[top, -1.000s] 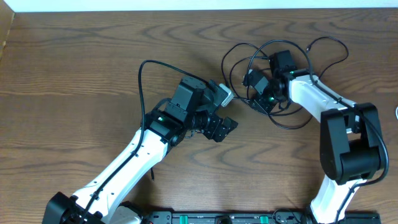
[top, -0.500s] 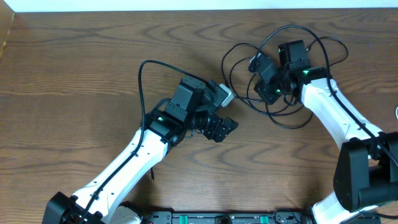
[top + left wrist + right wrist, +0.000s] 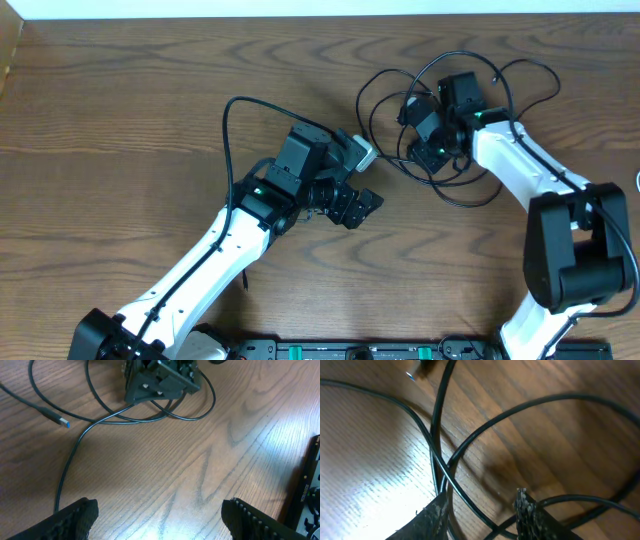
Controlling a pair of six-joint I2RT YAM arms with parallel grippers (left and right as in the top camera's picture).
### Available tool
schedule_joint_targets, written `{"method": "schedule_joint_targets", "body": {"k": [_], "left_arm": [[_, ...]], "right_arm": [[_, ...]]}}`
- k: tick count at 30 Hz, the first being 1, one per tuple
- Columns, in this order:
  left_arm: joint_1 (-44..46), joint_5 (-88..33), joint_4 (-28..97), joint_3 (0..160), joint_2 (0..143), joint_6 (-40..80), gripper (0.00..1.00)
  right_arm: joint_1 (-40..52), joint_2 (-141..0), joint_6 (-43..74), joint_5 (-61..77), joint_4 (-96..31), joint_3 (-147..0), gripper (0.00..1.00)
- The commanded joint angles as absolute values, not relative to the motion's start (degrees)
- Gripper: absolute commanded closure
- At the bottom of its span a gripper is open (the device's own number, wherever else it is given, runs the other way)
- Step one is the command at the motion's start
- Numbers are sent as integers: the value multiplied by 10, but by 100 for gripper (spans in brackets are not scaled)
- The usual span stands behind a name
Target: Untangle cables
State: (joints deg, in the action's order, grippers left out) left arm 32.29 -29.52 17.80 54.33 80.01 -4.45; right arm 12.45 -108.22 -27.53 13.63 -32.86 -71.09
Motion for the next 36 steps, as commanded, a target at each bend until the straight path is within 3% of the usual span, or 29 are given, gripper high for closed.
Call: {"method": "schedule_joint_targets", "body": {"k": [1,19,24,26,36], "left_arm": [[322,-300,179,545,800,-42,15],[322,-311,181,545,800,-42,15],[322,-311,181,545,800,-42,16],[322,-311,181,545,800,-42,15],[322,-311,181,545,800,-42,16]], "right_arm": [[119,-1098,-279,134,-326,-715,62],[116,-1174,-279,135,-328,-715,70],[116,-1183,-279,136,-328,-715,78],[116,-1183,-278,136,-328,-715,99],[113,-1115,-190,136,-379,-762,99]]}}
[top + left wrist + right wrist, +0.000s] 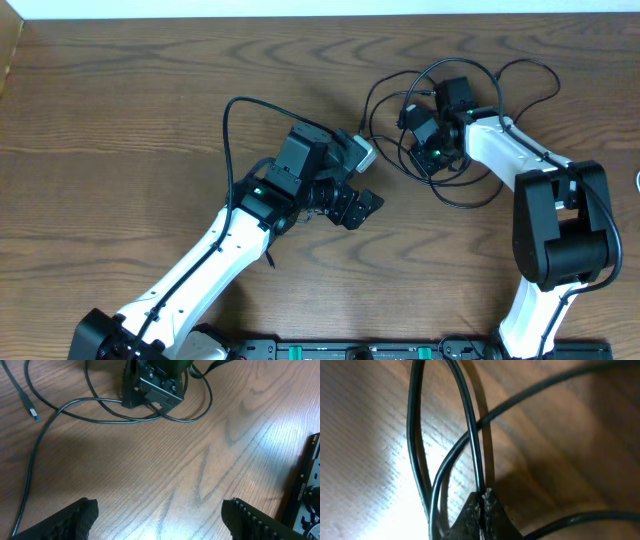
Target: Untangle cables
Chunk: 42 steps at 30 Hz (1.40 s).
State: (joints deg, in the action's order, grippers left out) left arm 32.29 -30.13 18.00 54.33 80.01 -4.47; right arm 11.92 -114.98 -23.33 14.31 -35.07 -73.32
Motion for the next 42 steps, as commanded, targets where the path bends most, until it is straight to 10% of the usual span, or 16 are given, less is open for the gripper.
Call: {"method": "schedule_joint_targets", "body": {"k": [1,14,24,34,42], "left_arm": [[322,-311,181,545,800,-42,16],[322,-311,189,545,800,-42,16],[322,-310,194,545,800,-42,16],[322,-310,194,545,801,-42,16],[322,-310,191,545,801,-42,15]], "right_arm": [[113,-1098,-183,136,-389,-777,99],[112,-831,-137,136,-463,-1085,99],[105,-765,-122,115,-432,-1167,99],[38,-754,-104,-252,-432,-1197,99],[-48,-780,-88,-164,-552,-1196,93]]}}
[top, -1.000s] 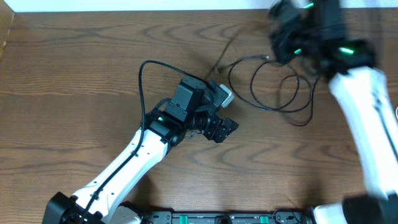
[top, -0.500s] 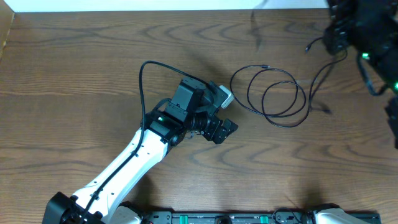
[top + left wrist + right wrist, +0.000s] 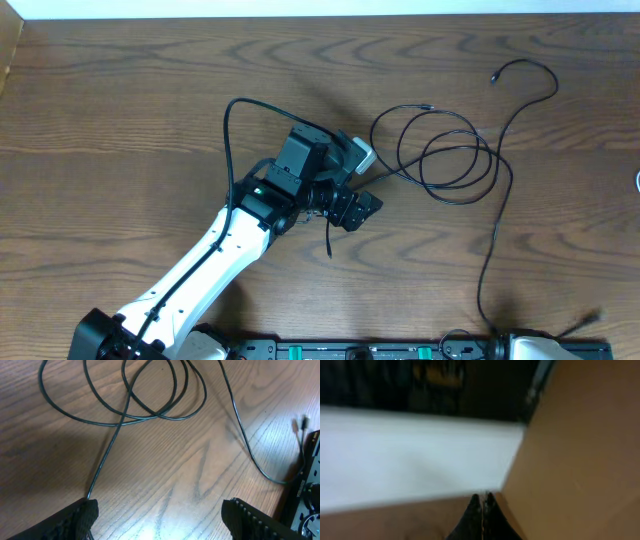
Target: Untangle cables
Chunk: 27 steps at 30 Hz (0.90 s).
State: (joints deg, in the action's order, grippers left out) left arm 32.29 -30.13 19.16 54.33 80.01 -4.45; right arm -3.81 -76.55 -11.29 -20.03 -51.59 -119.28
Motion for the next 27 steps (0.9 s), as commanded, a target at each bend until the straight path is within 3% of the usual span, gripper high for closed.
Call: {"method": "schedule_joint_targets", "body": {"k": [1,4,6,9,11,13,16,20,27], "left_arm": [[322,-310,192,545,801,-42,15],[322,-310,193,545,801,-42,15],[322,-310,194,545,801,-42,15],[322,-310,195,545,801,-42,15],[322,-310,196,545,801,-42,15],[322,-310,196,545,801,-42,15],[322,-310,197,545,801,-42,15],[322,-310,196,545,801,-42,15],[322,-311,197,545,801,-42,15]], "right_arm": [[-48,-785,-68,-143,-581,-1195,85],[-48,-806,-15,-69,-669,-1194,74],[-48,-828,22,-27,-746,-1194,86],[-48,-856,73,-24,-828,-1194,87],[-48,-880,77,-24,-899,-1194,65],[-48,-901,76,-24,-954,-1193,33],[-48,-919,65,-8,-973,-1176,9],[-39,-921,55,17,-964,-1103,1],[-30,-921,65,17,-823,-902,1]]}}
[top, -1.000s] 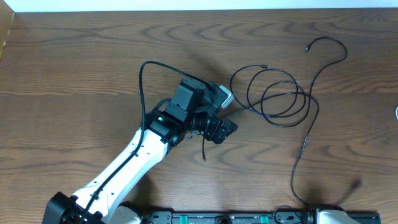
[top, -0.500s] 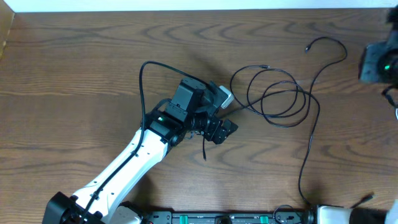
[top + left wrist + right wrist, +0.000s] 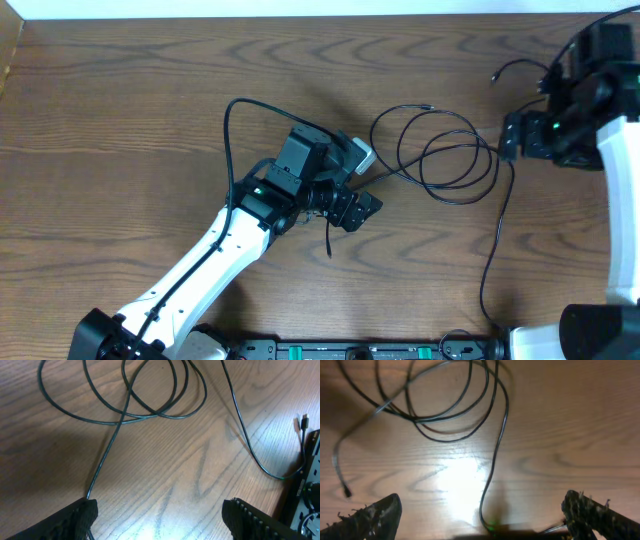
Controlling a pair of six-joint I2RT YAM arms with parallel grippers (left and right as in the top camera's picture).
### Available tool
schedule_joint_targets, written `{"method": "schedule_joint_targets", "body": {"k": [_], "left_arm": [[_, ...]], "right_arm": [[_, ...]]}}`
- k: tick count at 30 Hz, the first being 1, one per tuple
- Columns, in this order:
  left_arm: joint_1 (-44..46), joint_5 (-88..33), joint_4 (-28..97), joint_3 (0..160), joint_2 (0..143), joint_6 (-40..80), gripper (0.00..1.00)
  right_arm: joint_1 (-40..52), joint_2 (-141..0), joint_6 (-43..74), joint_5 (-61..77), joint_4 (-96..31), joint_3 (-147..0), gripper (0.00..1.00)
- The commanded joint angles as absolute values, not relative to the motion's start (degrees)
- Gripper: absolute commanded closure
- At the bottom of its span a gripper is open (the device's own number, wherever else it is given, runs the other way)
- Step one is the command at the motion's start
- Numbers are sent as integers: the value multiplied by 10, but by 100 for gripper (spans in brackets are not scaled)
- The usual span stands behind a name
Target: Untangle cables
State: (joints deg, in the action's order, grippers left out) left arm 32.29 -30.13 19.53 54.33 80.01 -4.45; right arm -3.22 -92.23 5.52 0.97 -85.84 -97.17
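Note:
Thin black cables lie in overlapping loops (image 3: pixel 445 160) on the wooden table, right of centre; the loops also show in the left wrist view (image 3: pixel 145 400) and the right wrist view (image 3: pixel 445 410). One long strand (image 3: pixel 497 235) runs from them toward the front edge. A plug end (image 3: pixel 496 75) lies at the back right. My left gripper (image 3: pixel 355 208) stands open left of the loops, with a cable strand (image 3: pixel 97 477) ending beside its left finger (image 3: pixel 75 515). My right gripper (image 3: pixel 518 135) hangs open just right of the loops, above the long strand (image 3: pixel 495 460).
A black rail with green lights (image 3: pixel 360 350) runs along the front edge. A white strip (image 3: pixel 300 8) borders the back of the table (image 3: pixel 120 120). A small plug (image 3: pixel 304 421) lies near the rail. My left arm's own cable (image 3: pixel 228 130) arcs over the table.
My right arm was out of the overhead view with its fingers shut. It is now at the table's back right with the gripper open above the cable. The cables and left arm have not moved.
My right gripper was open inside a tight tangle at the back right, then shut on a strand there. Later the arm was off the table and the cable lay spread out, a long strand reaching the front edge. The right gripper is now open; the left stayed open.

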Motion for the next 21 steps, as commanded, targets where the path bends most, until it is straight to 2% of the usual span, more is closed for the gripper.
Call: {"method": "schedule_joint_targets", "body": {"k": [1,4,8,18,21], "left_arm": [[322,-311,199,545,801,-42,15],[322,-310,209,545,801,-42,15],[322,-310,209,545,801,-42,15],[322,-310,210,545,801,-42,15],[322,-310,209,545,801,-42,15]], "right_arm": [[-30,-921,70,17,-801,-877,1],[-30,-921,92,17,-716,-783,2],[-30,-921,103,17,-615,-691,9],[-30,-921,133,-25,-428,-562,12],[-31,-921,133,-31,-385,-533,17]]}}
